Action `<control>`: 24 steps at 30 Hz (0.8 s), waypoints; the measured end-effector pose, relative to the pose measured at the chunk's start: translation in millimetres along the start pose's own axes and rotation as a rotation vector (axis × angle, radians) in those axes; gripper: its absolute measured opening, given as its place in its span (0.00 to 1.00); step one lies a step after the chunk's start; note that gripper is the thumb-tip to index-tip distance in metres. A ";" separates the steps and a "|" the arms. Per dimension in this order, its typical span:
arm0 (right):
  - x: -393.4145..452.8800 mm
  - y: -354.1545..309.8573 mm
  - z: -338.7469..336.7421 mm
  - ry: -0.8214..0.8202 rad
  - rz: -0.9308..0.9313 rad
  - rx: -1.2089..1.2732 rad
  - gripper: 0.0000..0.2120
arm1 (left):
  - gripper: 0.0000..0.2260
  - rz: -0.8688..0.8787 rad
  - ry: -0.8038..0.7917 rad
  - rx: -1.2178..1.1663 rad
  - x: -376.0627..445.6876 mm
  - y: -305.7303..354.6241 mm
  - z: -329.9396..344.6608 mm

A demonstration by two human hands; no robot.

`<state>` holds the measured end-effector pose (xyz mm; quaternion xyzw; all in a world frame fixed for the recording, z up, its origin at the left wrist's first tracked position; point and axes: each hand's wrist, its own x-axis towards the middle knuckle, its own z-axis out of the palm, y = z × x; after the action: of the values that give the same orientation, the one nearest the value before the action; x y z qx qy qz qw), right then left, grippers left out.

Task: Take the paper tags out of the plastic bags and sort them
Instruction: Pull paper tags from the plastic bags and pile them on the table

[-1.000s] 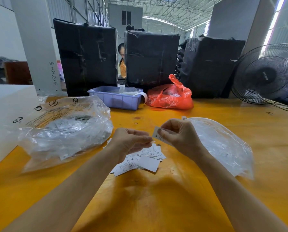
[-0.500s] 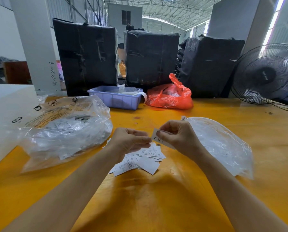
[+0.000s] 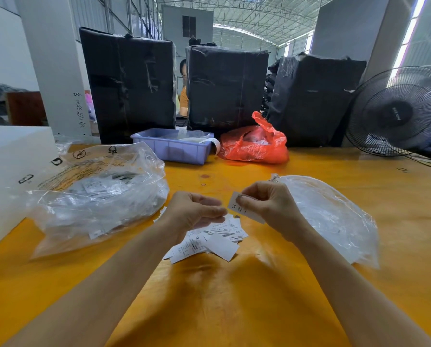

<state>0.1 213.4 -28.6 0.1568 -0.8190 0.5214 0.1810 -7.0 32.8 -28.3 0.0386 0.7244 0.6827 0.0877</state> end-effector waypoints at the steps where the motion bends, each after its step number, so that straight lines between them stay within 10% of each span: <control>1: 0.4 -0.5 -0.9 0.016 -0.001 0.025 0.02 | 0.11 0.000 -0.002 -0.003 -0.1 0.1 -0.2; 24: 1.0 0.1 0.4 0.003 -0.026 -0.098 0.03 | 0.11 -0.027 -0.035 -0.030 1.6 1.1 0.3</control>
<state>-0.9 213.0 -28.3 0.1575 -0.8411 0.4787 0.1965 -8.6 33.4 -27.3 0.0397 0.7130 0.6914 0.1101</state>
